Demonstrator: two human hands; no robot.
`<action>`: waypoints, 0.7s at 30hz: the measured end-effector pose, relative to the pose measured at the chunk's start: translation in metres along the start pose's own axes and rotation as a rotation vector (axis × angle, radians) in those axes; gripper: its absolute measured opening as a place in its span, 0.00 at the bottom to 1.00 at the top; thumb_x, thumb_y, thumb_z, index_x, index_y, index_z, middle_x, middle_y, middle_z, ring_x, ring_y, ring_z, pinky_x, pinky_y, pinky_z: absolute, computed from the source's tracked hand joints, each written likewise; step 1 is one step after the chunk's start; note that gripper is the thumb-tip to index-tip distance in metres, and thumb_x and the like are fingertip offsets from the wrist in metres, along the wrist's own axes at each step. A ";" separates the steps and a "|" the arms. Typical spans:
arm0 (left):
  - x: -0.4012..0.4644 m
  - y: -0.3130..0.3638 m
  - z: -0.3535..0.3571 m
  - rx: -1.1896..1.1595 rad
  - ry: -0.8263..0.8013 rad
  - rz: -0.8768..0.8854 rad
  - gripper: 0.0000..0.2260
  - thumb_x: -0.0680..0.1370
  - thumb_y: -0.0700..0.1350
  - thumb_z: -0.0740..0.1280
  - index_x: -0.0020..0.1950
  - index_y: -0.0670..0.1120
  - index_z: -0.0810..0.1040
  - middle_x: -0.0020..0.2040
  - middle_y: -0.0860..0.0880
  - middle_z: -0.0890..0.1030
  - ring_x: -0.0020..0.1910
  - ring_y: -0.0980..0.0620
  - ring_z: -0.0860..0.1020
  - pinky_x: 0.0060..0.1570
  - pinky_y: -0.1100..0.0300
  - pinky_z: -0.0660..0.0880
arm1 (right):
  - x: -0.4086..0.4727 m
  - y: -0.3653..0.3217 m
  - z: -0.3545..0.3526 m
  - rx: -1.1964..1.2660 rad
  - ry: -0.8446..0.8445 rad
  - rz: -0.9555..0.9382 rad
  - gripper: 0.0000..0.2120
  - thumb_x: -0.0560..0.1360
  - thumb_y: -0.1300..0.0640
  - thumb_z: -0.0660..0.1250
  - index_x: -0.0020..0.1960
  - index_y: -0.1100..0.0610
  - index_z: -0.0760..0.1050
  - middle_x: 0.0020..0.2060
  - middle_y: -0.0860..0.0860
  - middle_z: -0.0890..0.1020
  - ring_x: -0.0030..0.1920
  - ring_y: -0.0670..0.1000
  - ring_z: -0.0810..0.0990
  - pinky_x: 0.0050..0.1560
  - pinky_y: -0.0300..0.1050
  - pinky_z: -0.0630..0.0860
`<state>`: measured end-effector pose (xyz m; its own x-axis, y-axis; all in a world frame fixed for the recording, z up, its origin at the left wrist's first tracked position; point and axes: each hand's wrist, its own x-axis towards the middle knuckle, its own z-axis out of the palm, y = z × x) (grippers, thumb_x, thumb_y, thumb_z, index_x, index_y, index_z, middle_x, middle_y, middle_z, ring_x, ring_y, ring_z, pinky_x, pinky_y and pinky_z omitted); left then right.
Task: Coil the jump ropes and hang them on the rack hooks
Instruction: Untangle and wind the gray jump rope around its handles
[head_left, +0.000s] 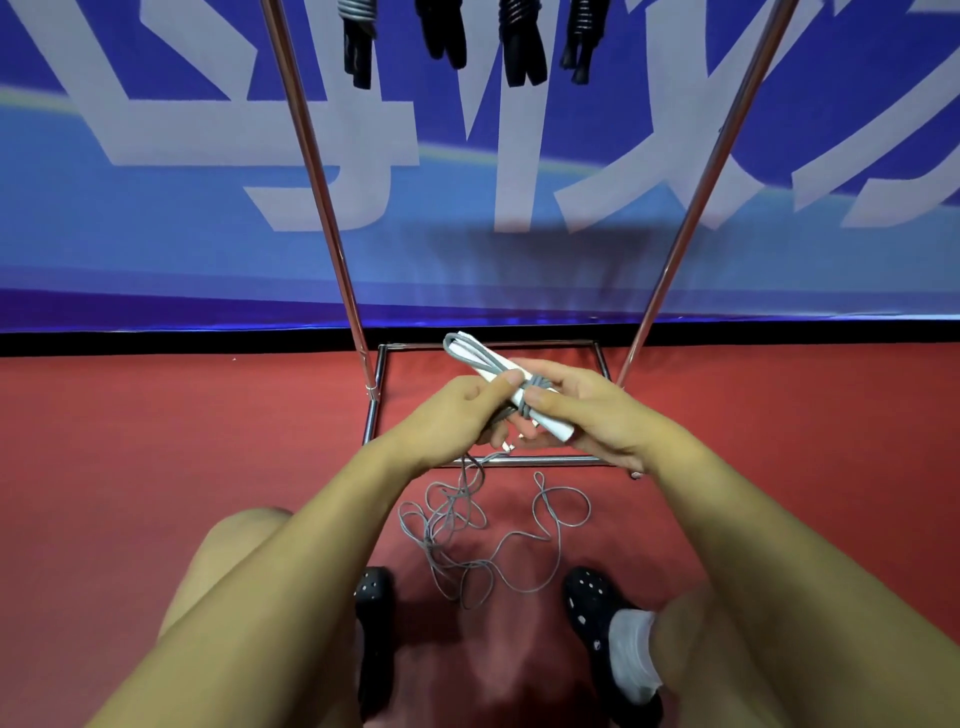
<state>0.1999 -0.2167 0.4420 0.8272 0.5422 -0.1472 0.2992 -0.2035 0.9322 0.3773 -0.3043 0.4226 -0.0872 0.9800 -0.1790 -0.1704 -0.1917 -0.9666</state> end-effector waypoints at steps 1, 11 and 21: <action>-0.001 0.002 0.001 0.001 -0.020 0.014 0.27 0.87 0.56 0.52 0.44 0.43 0.85 0.31 0.46 0.76 0.31 0.52 0.67 0.33 0.63 0.66 | -0.004 -0.002 0.001 0.042 -0.076 0.045 0.22 0.79 0.55 0.69 0.72 0.59 0.72 0.50 0.63 0.74 0.49 0.56 0.80 0.56 0.57 0.80; -0.004 0.007 0.003 0.051 -0.061 -0.031 0.29 0.86 0.59 0.54 0.44 0.43 0.87 0.30 0.46 0.82 0.24 0.51 0.70 0.30 0.61 0.70 | -0.013 -0.010 0.007 -0.180 -0.023 0.076 0.08 0.86 0.56 0.59 0.62 0.57 0.72 0.37 0.58 0.75 0.41 0.56 0.84 0.32 0.40 0.73; 0.003 -0.001 0.001 0.116 0.061 -0.143 0.34 0.82 0.66 0.57 0.37 0.37 0.77 0.24 0.48 0.66 0.26 0.49 0.62 0.31 0.58 0.62 | -0.013 -0.014 0.011 -0.496 0.092 -0.046 0.10 0.86 0.56 0.59 0.60 0.63 0.72 0.33 0.42 0.83 0.28 0.44 0.73 0.33 0.37 0.71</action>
<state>0.2024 -0.2160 0.4406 0.7428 0.6204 -0.2515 0.4676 -0.2119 0.8582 0.3702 -0.3152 0.4405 0.0002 0.9918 -0.1281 0.3165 -0.1216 -0.9408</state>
